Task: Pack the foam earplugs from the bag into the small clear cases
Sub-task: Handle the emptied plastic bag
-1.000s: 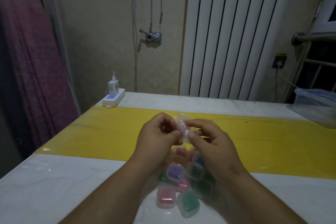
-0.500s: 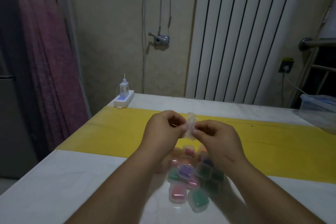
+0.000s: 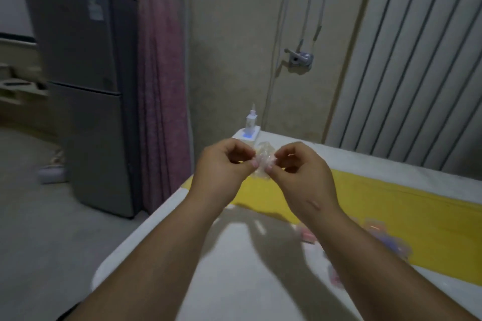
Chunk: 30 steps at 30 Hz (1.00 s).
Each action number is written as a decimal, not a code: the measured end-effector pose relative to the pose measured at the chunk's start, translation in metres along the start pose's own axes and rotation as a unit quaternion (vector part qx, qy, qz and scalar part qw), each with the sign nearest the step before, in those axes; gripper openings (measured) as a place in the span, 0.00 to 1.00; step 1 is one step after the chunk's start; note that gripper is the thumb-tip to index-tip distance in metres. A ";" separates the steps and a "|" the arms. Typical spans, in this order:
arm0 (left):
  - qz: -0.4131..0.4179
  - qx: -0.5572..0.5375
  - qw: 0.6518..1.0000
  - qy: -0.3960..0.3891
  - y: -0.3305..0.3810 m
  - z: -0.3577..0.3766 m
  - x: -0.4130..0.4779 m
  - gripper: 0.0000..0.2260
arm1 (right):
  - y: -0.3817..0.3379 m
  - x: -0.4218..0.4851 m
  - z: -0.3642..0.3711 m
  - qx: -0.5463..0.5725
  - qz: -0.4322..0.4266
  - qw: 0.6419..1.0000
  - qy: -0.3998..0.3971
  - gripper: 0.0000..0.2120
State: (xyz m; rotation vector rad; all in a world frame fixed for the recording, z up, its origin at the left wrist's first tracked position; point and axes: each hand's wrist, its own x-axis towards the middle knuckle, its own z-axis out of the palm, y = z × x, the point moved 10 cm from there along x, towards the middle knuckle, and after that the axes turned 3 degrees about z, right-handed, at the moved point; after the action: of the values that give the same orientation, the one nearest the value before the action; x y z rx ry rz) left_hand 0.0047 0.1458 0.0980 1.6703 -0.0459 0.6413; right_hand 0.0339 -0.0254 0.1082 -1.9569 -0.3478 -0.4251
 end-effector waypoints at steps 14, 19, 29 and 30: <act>-0.077 0.078 0.982 0.153 -0.071 -0.234 -0.034 0.07 | -0.074 -0.046 0.236 -0.051 -0.050 0.975 -0.212 0.03; -0.134 0.109 0.967 0.186 -0.107 -0.291 -0.060 0.07 | -0.084 -0.070 0.315 -0.124 -0.056 0.940 -0.312 0.06; -0.212 0.144 0.943 0.211 -0.161 -0.348 -0.091 0.07 | -0.088 -0.109 0.401 -0.268 -0.076 0.851 -0.444 0.05; -0.216 0.146 0.942 0.211 -0.164 -0.351 -0.091 0.07 | -0.086 -0.111 0.406 -0.270 -0.072 0.848 -0.451 0.04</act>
State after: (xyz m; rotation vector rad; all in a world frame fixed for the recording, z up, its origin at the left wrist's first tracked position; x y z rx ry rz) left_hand -0.1441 0.4755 -0.0680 1.7124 0.7385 0.6743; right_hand -0.0460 0.3744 -0.0263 -2.6066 -1.0688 0.4070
